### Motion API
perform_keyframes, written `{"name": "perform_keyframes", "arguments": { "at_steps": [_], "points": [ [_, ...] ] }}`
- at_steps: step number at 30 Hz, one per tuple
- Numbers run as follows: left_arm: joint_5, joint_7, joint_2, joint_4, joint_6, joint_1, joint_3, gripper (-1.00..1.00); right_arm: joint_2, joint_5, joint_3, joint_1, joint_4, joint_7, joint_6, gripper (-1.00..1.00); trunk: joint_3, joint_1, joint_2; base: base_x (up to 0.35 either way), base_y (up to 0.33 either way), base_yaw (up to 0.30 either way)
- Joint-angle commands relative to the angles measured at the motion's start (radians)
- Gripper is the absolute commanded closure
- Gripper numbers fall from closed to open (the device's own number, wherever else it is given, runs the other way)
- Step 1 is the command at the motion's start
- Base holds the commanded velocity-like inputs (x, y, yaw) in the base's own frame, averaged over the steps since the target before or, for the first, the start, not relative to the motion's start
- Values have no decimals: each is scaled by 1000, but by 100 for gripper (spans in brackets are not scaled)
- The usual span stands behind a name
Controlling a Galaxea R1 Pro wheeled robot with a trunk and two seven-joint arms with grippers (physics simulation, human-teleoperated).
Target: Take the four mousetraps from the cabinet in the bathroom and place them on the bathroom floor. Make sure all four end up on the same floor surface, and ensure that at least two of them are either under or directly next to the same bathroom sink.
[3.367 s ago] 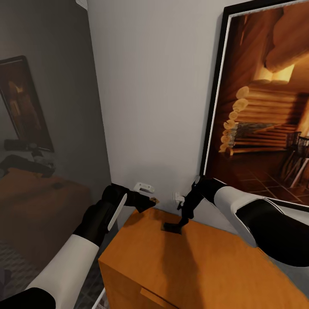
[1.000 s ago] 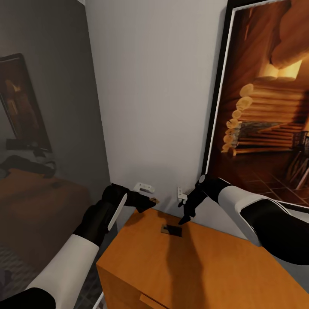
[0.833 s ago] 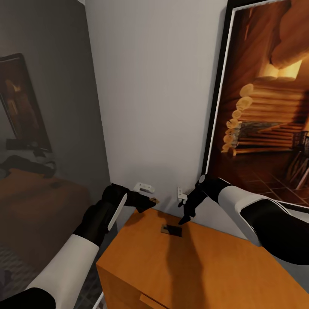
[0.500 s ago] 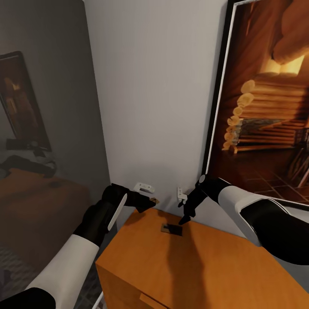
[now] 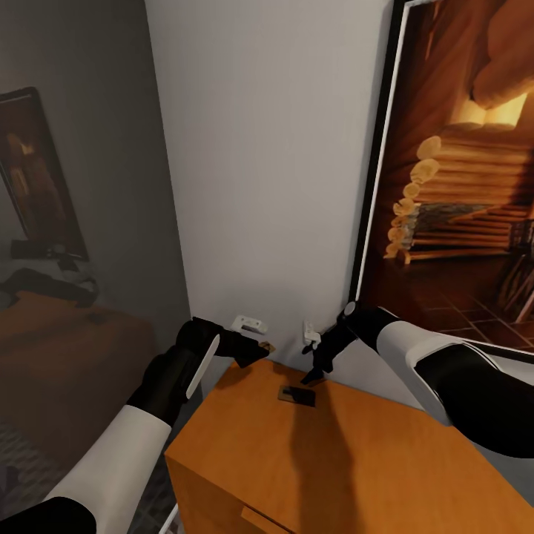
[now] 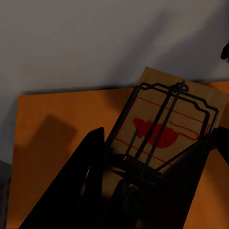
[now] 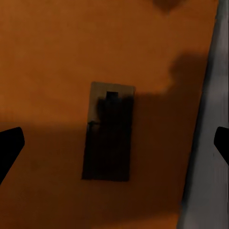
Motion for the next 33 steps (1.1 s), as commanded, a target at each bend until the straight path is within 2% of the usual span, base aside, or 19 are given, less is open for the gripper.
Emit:
{"name": "perform_keyframes", "arguments": {
  "at_steps": [1,6,9,28,33],
  "points": [
    [-3,-3,0,-1,4,-1,0,100,0,-4,-1,-1,0,1,-4,-100,-2,0,-1,0,0,0],
    [-3,-3,0,-1,4,-1,0,100,1,-43,0,-1,0,0,-6,-100,-2,0,-1,0,0,0],
    [-3,-3,0,-1,4,-1,0,100,1,-48,1,-1,0,0,-7,-100,-2,0,-1,0,0,0],
    [-3,-3,0,-1,4,-1,0,100,4,-52,1,-1,1,10,-7,-100,-2,0,-1,0,0,0],
    [-3,-3,0,-1,4,-1,0,100,5,-52,1,-1,1,11,-7,-100,-17,19,-36,0,0,0]
  ]
}}
